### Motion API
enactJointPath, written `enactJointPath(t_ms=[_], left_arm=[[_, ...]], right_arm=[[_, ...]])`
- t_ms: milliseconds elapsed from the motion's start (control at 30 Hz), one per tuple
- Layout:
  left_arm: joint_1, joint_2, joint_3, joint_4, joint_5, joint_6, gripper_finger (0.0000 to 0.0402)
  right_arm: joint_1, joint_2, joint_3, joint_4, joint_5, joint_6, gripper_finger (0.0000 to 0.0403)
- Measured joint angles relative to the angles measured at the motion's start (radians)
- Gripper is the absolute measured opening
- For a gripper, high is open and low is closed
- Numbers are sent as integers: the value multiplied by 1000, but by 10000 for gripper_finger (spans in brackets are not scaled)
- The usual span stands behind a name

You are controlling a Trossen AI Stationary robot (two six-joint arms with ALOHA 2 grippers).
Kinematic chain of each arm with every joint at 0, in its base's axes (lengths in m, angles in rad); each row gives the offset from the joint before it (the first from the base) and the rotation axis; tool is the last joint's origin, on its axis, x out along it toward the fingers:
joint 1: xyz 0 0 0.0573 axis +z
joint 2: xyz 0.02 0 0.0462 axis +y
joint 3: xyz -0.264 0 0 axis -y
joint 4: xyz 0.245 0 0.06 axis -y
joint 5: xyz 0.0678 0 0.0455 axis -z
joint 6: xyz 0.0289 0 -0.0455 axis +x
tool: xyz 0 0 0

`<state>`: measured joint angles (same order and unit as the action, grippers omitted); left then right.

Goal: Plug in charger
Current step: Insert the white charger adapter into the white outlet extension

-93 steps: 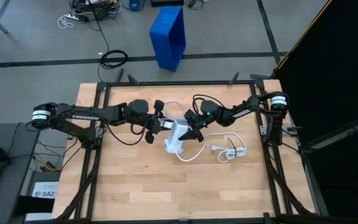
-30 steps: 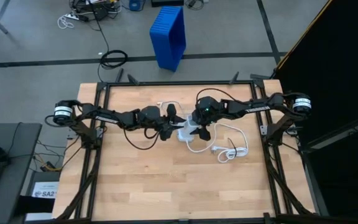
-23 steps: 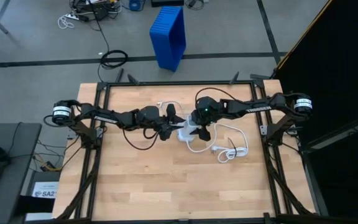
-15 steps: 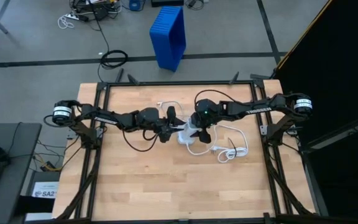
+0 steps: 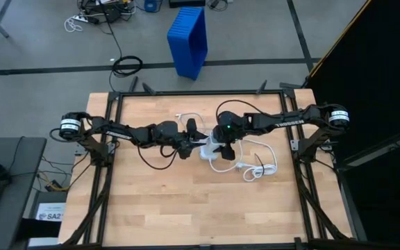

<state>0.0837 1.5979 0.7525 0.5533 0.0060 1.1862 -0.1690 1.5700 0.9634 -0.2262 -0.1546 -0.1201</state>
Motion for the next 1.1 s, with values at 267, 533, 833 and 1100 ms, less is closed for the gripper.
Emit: enactJointPath(t_ms=[267, 533, 833, 1100], left_arm=[[0, 2, 1, -3, -5, -59, 128], [-1, 1, -1, -50, -1, -154, 139], [-15, 1, 0, -62, 6, -172, 141], [-16, 1, -1, -62, 9, -171, 142]], right_arm=[[0, 0, 3, -37, 15, 14, 260], [32, -11, 14, 43, 48, 42, 354], [52, -6, 8, 16, 45, 63, 364], [76, -17, 7, -33, 42, 83, 330]])
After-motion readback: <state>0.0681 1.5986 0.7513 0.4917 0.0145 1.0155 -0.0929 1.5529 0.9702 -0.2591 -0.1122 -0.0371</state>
